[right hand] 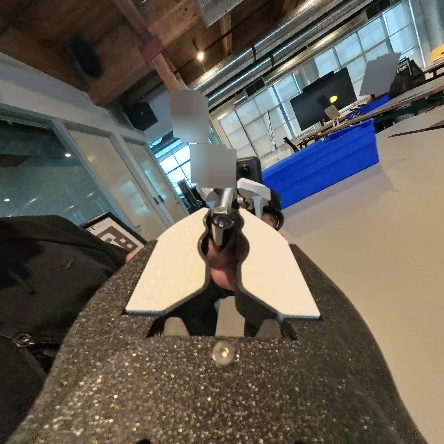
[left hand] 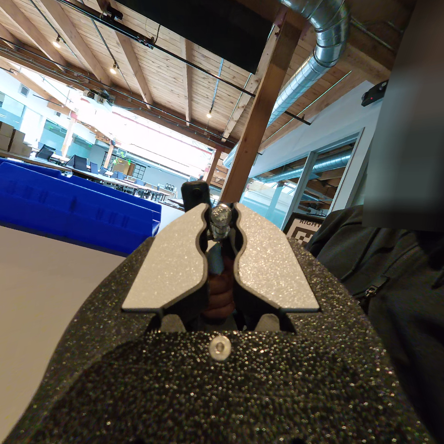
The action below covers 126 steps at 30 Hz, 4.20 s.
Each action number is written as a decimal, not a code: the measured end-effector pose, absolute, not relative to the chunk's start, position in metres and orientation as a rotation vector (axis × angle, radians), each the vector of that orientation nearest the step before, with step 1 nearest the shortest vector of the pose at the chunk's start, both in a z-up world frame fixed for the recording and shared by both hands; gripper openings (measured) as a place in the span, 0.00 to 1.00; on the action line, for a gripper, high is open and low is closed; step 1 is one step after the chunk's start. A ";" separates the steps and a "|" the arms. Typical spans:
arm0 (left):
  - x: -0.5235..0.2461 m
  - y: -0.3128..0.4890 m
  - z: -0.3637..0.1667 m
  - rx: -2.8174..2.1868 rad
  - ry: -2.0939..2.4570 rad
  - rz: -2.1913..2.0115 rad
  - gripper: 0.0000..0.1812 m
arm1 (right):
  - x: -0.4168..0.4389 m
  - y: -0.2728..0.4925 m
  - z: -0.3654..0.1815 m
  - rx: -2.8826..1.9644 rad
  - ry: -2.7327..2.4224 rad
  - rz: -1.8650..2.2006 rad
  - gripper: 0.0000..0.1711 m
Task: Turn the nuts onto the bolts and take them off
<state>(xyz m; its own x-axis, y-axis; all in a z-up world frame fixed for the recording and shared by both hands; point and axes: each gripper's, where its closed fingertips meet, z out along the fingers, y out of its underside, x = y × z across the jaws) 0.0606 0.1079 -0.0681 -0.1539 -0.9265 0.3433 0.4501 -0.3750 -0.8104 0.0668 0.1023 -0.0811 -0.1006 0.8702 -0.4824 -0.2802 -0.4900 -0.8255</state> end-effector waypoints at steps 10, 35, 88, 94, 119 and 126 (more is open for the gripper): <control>0.062 0.109 -0.070 -1.066 0.667 -1.763 0.09 | 0.066 0.102 -0.085 -1.132 -0.984 0.949 0.10; 0.056 0.110 -0.066 -1.028 0.636 -1.798 0.09 | 0.068 0.097 -0.079 -1.112 -0.956 1.045 0.22; 0.061 0.108 -0.068 -1.049 0.670 -1.743 0.09 | 0.067 0.103 -0.089 -1.222 -0.904 1.209 0.20; 0.062 0.110 -0.070 -1.069 0.664 -1.743 0.09 | 0.069 0.104 -0.088 -1.135 -0.959 0.929 0.10; 0.059 0.107 -0.066 -1.034 0.667 -1.723 0.09 | 0.069 0.100 -0.085 -1.204 -0.887 1.273 0.20; 0.061 0.106 -0.068 -1.048 0.676 -1.729 0.09 | 0.067 0.098 -0.088 -1.175 -0.926 1.174 0.10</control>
